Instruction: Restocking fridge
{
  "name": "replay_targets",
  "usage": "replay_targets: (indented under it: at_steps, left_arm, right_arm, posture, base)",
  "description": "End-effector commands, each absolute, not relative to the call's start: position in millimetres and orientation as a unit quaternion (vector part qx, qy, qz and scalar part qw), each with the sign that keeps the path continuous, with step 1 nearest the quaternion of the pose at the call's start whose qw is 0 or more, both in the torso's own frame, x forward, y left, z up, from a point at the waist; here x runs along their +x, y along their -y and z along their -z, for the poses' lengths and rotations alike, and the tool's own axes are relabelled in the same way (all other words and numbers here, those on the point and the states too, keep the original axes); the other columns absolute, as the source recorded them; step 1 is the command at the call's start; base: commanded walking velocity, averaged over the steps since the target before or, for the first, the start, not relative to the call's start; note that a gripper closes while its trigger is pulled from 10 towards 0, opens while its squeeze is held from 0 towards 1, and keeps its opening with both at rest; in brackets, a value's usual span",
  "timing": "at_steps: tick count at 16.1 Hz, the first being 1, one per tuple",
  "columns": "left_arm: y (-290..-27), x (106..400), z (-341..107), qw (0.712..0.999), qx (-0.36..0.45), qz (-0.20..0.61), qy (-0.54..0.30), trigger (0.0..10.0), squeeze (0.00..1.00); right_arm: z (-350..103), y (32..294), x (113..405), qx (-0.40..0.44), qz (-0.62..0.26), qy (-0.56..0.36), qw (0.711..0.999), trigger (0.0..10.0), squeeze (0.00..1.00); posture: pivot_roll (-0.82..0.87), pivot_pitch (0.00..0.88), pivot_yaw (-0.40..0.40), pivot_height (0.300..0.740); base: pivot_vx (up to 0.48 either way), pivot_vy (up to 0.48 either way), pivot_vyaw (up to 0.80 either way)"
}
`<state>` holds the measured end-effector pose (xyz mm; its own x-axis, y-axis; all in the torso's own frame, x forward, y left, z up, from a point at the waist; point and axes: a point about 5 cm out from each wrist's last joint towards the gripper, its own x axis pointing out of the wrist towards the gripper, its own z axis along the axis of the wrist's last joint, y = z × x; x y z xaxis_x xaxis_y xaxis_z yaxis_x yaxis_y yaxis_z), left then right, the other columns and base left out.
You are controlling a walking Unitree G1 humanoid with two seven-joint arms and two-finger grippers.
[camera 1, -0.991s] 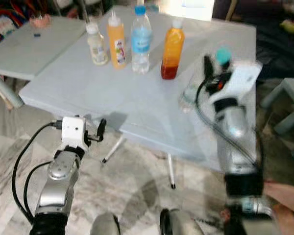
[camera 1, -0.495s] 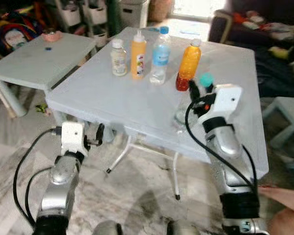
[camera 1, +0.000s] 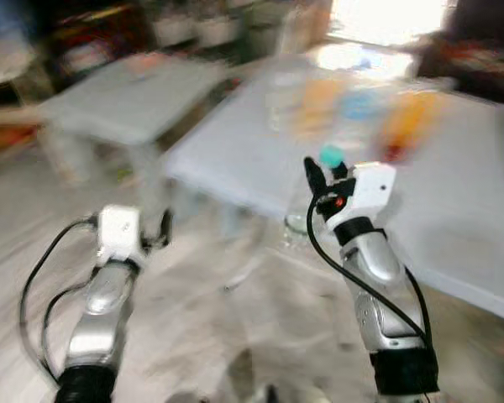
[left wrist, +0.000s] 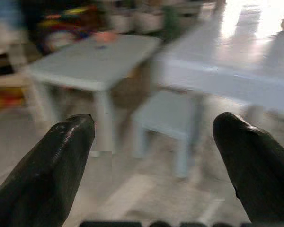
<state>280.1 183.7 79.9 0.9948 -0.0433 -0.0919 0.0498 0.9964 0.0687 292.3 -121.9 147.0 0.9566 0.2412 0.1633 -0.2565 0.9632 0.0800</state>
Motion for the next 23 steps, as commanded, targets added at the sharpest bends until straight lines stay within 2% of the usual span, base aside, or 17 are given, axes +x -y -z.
replay_targets:
  at_steps: [1, 4, 18, 23]
  left_arm:
    - [-187, 276, -73, 0.997, 0.040, 0.012, -0.062, 10.0, 0.00]
    - [-186, 279, -74, 0.997, 0.042, 0.010, -0.060, 10.0, 0.00]
    - [-193, 285, -77, 0.997, 0.066, 0.006, -0.047, 10.0, 0.00]
    - [-208, 273, -64, 0.990, 0.097, 0.068, -0.075, 10.0, 0.00]
  right_arm:
    - [-145, 121, 292, 0.052, -0.135, 0.069, 0.987, 10.0, 0.00]
    - [-137, 124, 292, 0.046, -0.141, 0.053, 0.988, 10.0, 0.00]
    - [-123, 117, 288, 0.059, -0.161, 0.036, 0.985, 10.0, 0.00]
    - [-101, 118, 288, 0.058, -0.163, 0.004, 0.985, 10.0, 0.00]
  posture:
    - [-0.05, 0.000, -0.002, 0.740]
    - [-0.05, 0.000, -0.005, 0.740]
    - [-0.03, 0.000, -0.005, 0.740]
    - [0.00, 0.000, -0.032, 0.740]
  base:
    - [-0.364, 0.000, 0.80]
    - [-0.379, 0.000, 0.80]
    - [0.000, 0.000, 0.80]
    - [0.000, 0.000, 0.80]
